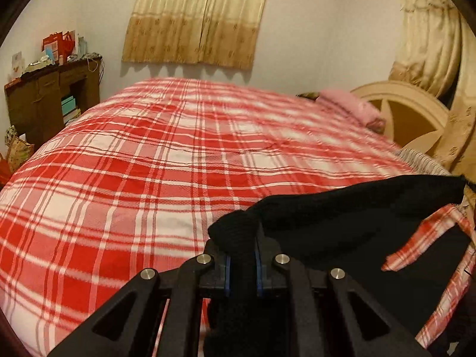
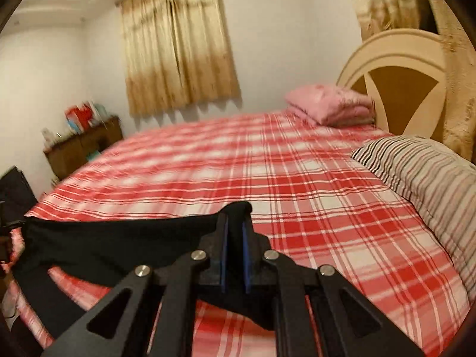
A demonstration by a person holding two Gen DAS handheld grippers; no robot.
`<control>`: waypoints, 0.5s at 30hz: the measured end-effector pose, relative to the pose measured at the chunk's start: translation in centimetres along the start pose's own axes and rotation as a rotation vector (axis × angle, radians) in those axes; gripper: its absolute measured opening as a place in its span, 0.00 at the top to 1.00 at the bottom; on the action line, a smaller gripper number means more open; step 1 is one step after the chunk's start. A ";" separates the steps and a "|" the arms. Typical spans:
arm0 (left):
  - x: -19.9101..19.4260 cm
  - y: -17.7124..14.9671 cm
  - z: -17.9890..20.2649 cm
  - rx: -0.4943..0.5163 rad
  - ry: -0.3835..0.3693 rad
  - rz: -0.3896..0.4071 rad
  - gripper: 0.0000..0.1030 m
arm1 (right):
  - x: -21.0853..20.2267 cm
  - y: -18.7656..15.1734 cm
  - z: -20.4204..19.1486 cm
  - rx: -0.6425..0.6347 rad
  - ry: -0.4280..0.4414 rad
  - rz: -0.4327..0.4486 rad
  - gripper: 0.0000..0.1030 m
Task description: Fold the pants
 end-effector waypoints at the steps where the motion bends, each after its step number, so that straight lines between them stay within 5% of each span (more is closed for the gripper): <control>1: -0.7 -0.1 0.1 -0.006 -0.016 0.016 0.89 | -1.4 -0.4 0.2 0.003 0.002 0.010 0.89; 6: -4.5 -2.1 1.1 0.007 -0.092 0.056 0.89 | -5.8 -4.2 1.2 0.041 -0.012 -0.009 0.89; 15: -7.7 -7.4 1.9 0.037 -0.138 0.002 0.89 | -8.5 -11.0 4.2 0.105 -0.091 -0.125 0.89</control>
Point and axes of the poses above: each gripper's, at about its wrist camera, not at the fingertips, and x roughly the way its jaws point, z to its right, y to its top, the point moved 8 cm from there along x, roughly the way its jaws point, and after that the axes turned 13 degrees about z, right-handed, at the moved point
